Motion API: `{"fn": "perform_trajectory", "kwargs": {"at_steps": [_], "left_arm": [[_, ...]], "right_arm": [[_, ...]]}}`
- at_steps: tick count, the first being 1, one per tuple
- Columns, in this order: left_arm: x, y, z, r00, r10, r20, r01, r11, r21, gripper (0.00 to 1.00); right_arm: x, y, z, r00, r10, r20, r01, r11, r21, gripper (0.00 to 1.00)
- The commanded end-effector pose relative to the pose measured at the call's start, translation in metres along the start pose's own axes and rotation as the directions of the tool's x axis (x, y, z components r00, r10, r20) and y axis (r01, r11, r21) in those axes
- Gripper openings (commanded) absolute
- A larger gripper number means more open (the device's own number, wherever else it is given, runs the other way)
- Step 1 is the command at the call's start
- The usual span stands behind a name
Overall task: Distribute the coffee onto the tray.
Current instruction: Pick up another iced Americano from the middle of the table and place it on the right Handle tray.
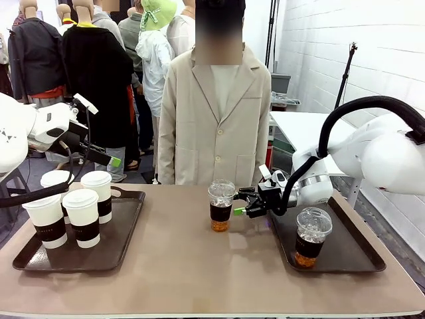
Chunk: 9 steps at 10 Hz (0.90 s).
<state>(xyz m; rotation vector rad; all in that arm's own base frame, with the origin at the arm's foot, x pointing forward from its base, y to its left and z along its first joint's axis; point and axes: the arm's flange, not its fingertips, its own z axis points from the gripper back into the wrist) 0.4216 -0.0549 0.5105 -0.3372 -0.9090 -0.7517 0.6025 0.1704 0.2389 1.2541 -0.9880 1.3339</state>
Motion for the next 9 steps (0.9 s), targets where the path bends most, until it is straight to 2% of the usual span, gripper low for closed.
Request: {"fn": "perform_trajectory", "kwargs": {"at_steps": [1,9], "left_arm": [[-0.001,0.001,0.000,1.000,0.004,0.000,-0.004,1.000,-0.004,1.00],[-0.001,0.001,0.000,1.000,0.004,0.000,-0.004,1.000,-0.004,1.00]], "right_arm": [[-0.002,-0.003,-0.005,0.999,0.004,0.034,-0.004,1.000,0.016,1.00],[-0.004,-0.007,-0.027,1.000,-0.010,0.028,0.008,0.997,0.079,1.00]]}}
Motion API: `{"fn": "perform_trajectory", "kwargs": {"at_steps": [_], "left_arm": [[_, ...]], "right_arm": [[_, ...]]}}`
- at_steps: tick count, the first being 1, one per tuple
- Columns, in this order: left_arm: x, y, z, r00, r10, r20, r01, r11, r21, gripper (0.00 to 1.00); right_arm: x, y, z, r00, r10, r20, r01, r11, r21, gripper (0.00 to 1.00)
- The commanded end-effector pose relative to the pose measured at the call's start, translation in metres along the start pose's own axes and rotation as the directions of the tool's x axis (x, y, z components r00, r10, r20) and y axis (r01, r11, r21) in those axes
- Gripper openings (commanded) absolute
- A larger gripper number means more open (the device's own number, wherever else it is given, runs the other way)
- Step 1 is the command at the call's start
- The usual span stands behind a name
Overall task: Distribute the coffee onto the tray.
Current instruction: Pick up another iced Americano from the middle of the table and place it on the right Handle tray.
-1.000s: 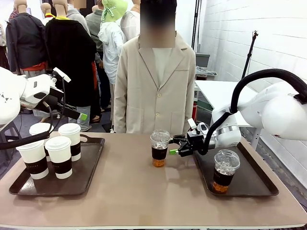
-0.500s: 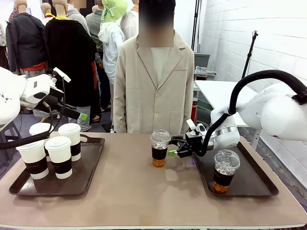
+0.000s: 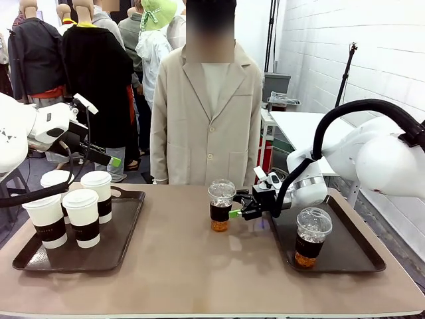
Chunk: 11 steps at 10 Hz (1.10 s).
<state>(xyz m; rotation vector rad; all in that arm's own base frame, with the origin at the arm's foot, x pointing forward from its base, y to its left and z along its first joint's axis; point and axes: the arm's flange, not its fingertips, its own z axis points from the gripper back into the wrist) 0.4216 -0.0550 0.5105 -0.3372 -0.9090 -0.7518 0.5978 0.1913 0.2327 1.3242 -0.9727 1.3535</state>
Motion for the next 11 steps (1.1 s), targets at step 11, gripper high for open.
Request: {"fn": "perform_trajectory", "kwargs": {"at_steps": [11], "left_arm": [[-0.001,0.001,0.000,1.000,0.004,0.000,-0.004,1.000,-0.004,1.00]], "right_arm": [[-0.004,-0.017,-0.026,0.998,-0.055,0.016,0.055,0.998,0.045,0.80]]}}
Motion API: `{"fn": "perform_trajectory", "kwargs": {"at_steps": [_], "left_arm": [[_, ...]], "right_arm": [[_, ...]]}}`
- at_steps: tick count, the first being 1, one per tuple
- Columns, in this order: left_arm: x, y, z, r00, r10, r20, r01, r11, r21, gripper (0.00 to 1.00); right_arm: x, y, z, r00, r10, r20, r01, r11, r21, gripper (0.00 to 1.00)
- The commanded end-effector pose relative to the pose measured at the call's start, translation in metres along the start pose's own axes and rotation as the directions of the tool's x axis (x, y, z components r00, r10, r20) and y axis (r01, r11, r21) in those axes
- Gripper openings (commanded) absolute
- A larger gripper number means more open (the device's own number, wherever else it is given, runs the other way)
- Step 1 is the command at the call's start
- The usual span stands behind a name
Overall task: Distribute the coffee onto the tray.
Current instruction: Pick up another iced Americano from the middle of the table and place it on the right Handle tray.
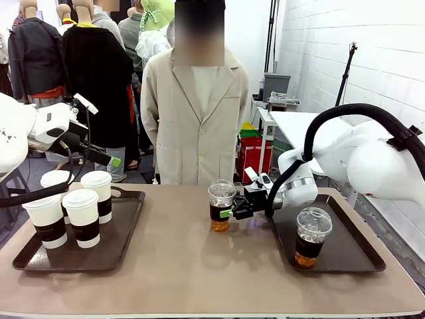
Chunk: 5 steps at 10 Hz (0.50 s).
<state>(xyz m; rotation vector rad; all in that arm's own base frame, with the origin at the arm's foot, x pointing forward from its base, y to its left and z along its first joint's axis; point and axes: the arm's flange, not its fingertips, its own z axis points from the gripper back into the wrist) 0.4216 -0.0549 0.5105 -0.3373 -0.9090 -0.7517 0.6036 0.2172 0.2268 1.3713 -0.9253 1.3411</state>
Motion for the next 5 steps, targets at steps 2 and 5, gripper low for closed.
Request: {"fn": "perform_trajectory", "kwargs": {"at_steps": [2,5], "left_arm": [[-0.001,0.001,0.000,1.000,0.004,0.000,-0.004,1.000,-0.004,1.00],[-0.001,0.001,0.000,1.000,0.004,0.000,-0.004,1.000,-0.004,1.00]], "right_arm": [[0.002,-0.004,0.001,1.000,-0.008,0.015,0.008,1.000,0.009,0.80],[0.015,-0.005,0.011,0.999,0.005,0.037,-0.005,1.000,0.009,0.80]]}}
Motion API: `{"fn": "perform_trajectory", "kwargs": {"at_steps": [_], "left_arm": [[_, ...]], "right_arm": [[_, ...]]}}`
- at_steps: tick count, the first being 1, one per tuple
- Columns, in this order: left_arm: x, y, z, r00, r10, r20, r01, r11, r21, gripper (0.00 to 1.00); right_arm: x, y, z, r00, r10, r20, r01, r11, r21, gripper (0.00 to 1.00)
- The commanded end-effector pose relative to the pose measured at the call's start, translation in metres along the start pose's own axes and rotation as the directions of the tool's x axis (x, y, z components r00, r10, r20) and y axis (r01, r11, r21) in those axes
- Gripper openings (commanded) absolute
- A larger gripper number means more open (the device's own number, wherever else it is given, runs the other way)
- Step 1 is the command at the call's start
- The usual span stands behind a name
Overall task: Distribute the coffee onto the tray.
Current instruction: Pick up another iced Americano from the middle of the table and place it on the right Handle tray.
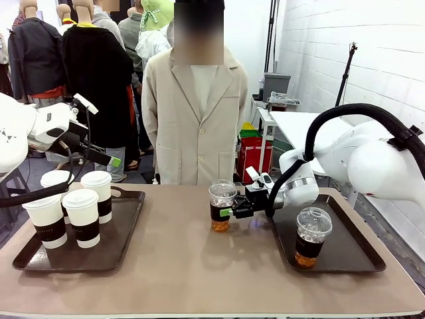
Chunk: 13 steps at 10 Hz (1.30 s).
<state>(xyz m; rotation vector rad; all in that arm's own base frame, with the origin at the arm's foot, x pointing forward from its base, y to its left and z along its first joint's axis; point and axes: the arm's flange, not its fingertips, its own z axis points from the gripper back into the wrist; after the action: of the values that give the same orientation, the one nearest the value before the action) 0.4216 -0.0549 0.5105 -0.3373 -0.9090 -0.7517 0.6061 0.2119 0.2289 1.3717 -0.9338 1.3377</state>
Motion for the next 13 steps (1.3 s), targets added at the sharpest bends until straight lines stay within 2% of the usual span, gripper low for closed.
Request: {"fn": "perform_trajectory", "kwargs": {"at_steps": [1,5,7,10,13], "left_arm": [[-0.001,0.001,0.000,1.000,0.004,0.000,-0.004,1.000,-0.004,1.00],[-0.001,0.001,0.000,1.000,0.004,0.000,-0.004,1.000,-0.004,1.00],[-0.001,0.001,0.000,1.000,0.004,0.000,-0.004,1.000,-0.004,1.00],[-0.001,0.001,0.000,1.000,0.004,0.000,-0.004,1.000,-0.004,1.00],[-0.001,0.001,0.000,1.000,0.004,0.000,-0.004,1.000,-0.004,1.00]], "right_arm": [[0.025,-0.006,0.013,0.999,0.012,0.032,-0.012,1.000,0.007,0.80],[0.080,0.004,0.074,0.999,0.035,-0.009,-0.035,0.998,-0.046,0.80],[0.095,0.021,0.122,0.999,0.030,-0.044,-0.034,0.995,-0.089,0.80],[0.098,0.059,0.175,0.995,0.039,-0.089,-0.054,0.984,-0.171,0.80],[0.073,0.087,0.206,0.997,0.029,-0.073,-0.045,0.973,-0.227,0.80]]}}
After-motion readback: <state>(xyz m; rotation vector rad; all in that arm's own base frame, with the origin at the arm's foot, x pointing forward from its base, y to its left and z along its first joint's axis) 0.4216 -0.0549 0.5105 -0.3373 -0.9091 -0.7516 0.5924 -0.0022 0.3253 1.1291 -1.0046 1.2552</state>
